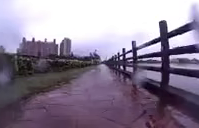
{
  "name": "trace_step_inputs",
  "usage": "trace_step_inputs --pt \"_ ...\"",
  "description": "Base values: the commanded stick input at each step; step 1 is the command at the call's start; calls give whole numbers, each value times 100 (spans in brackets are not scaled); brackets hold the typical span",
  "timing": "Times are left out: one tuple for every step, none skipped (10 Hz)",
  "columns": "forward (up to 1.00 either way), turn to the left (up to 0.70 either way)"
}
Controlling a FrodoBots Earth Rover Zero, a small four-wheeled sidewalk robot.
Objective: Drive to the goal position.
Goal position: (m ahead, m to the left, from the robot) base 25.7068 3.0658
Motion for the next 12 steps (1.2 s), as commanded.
trace_step_inputs --pt "100 0" --pt "100 0" --pt "100 0" --pt "100 0" --pt "100 0" --pt "100 0" --pt "100 0" --pt "100 0" --pt "100 0" --pt "100 0" --pt "100 0" --pt "100 0"
